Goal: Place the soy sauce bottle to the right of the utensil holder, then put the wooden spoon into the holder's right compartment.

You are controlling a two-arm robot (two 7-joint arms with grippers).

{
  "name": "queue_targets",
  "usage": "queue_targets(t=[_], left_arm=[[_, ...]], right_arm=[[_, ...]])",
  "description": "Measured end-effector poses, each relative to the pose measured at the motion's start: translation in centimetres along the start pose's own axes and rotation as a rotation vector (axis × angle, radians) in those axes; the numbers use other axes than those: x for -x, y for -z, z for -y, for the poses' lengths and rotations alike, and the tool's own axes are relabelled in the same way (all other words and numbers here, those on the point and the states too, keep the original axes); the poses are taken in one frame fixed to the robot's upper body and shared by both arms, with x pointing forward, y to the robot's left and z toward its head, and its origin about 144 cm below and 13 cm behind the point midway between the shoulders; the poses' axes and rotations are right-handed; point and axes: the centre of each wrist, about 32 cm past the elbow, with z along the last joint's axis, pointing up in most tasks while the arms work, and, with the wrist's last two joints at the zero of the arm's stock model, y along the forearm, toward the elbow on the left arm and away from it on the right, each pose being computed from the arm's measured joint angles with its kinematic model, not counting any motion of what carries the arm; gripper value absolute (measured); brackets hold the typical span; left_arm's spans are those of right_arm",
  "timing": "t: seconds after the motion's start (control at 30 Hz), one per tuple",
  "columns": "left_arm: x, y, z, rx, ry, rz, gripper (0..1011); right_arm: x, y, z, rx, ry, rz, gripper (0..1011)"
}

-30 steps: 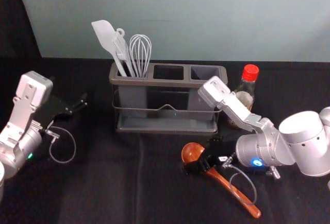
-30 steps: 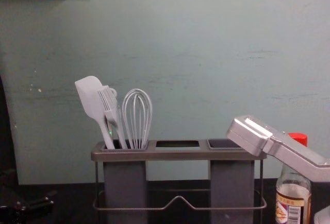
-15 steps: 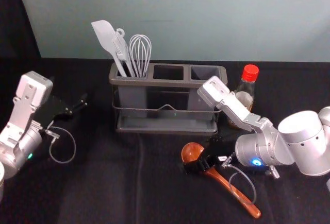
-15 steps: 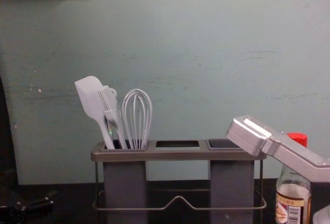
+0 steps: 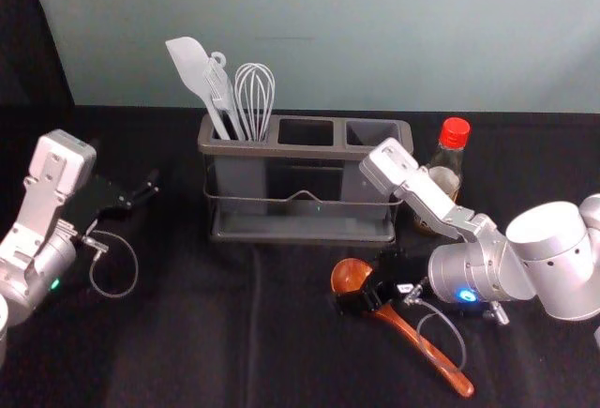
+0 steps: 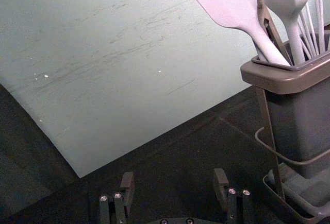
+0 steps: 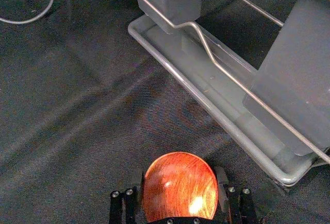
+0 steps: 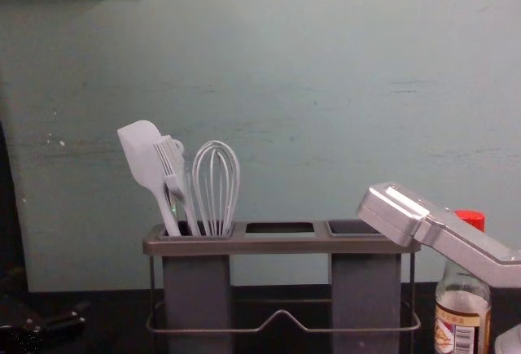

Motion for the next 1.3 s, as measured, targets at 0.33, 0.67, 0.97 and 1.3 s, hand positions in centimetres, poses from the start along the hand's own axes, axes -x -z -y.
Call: queue_targets(t=[0.33,0.67,0.97,1.3], left_arm=[[0.0,0.0,0.0,0.000,0.000,0.000,1005],[0.0,0.0,0.0,0.000,0.000,0.000,1005],[0.0,0.0,0.0,0.000,0.000,0.000,1005],[0.0,0.0,0.0,0.000,0.000,0.000,1005]], right_arm=[[0.0,0.0,0.0,0.000,-0.001,0.000,837],[0.4,0.3,1.1,-0.105,-0.002,0.031,837],[1.1,0.8,3.3,-0.331,0.035,0.086,837],[1.9,1.7,5.7,-0.657,0.080,0.157,837]])
